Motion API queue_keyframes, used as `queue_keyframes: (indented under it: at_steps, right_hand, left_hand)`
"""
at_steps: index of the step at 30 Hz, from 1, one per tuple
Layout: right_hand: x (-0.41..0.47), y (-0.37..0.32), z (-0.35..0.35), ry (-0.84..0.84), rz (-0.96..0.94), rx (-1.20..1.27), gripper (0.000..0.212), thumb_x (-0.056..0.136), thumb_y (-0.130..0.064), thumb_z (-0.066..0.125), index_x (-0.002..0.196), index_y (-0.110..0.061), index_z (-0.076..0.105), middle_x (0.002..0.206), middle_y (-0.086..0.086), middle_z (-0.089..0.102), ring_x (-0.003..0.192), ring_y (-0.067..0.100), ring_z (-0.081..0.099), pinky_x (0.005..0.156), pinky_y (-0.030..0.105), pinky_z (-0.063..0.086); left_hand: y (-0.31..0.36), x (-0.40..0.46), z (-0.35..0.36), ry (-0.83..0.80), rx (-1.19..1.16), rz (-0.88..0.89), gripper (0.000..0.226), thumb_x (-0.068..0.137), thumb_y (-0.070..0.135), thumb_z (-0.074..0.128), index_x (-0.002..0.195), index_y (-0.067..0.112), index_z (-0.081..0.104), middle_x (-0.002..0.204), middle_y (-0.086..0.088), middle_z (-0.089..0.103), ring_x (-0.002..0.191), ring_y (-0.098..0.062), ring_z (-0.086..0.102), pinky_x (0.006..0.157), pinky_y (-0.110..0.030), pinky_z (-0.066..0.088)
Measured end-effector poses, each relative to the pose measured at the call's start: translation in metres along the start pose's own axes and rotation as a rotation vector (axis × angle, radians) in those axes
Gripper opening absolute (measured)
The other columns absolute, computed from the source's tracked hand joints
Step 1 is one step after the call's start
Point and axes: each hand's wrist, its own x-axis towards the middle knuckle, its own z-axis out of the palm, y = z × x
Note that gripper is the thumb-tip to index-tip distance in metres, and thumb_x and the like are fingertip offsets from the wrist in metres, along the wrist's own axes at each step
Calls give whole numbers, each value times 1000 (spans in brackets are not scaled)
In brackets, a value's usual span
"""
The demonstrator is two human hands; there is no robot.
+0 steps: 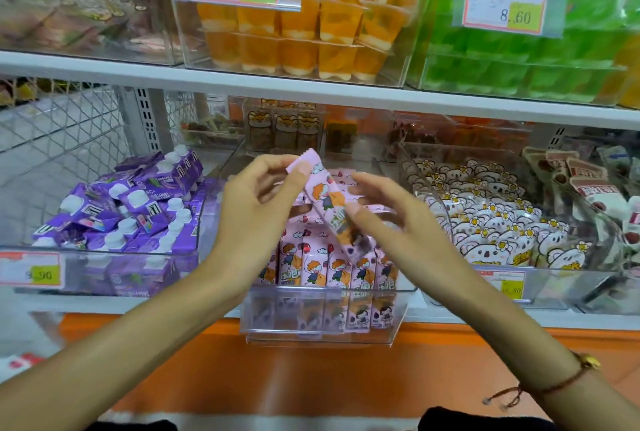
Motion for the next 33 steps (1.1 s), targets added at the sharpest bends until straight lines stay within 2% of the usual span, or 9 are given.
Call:
queue_keyframes:
  at_steps: [4,7,10,13,16,18,23,28,33]
  right_hand:
    - [0,-6,9,-76,6,93,24,96,-22,53,118,-26,59,109,-2,65,87,-1,63,80,9,46]
    - [-1,-3,10,-79,55,98,23,96,-22,53,117,-26,59,112,-1,65,99,2,60,88,16,47]
    - [0,-1,11,-55,104,194,17,95,-24,54,103,-38,55,104,-8,65,90,-8,60,84,9,47]
    - [2,1,12,16,202,366,14,91,-27,59,104,-31,57,101,-2,70,92,3,66,91,24,52]
    - [3,1,16,99,255,466,28,85,-26,68,108,-13,59,93,5,72,88,16,70,93,40,53]
    - [3,1,17,115,281,466,31,83,-28,70,106,-11,59,95,8,70,93,19,69,96,43,51]
    - [4,1,8,25,197,601,22,97,-17,52,115,-24,60,104,-8,73,94,2,67,83,17,53]
    - [0,0,11,156,84,470,26,89,-13,64,115,-17,62,103,1,72,89,9,70,77,19,55]
    - [1,0,7,218,162,456,22,86,-25,68,107,-17,67,94,2,72,75,6,69,61,14,51]
  left_hand:
    - [-2,-2,0,-48,-30,-26,10,90,24,62,98,21,68,88,9,74,84,0,69,68,-16,55]
    - [-5,-2,-1,-55,-66,-64,14,91,24,61,103,23,67,98,7,73,94,-2,68,73,-19,56]
    - [-8,-4,0,-46,1,-17,15,93,18,59,106,25,64,107,10,69,102,-2,65,82,-28,56]
    - [-13,-8,4,-110,119,49,29,88,3,57,102,28,60,108,11,64,95,2,62,77,-27,56]
    - [-16,-13,9,-217,248,123,36,76,16,71,104,35,57,109,21,60,99,3,58,73,-15,50]
    - [-18,-13,10,-210,302,169,37,76,25,78,104,36,56,110,24,60,101,2,58,74,-12,48]
    - [-21,-6,6,-252,160,111,31,86,16,69,105,35,54,109,22,65,103,2,62,79,-11,48]
    - [-25,-9,9,-293,244,124,33,87,18,68,110,40,57,113,26,64,113,4,57,93,-21,48]
    - [-12,-9,8,-277,174,-1,32,78,34,73,106,46,63,103,26,68,91,1,67,67,-15,54]
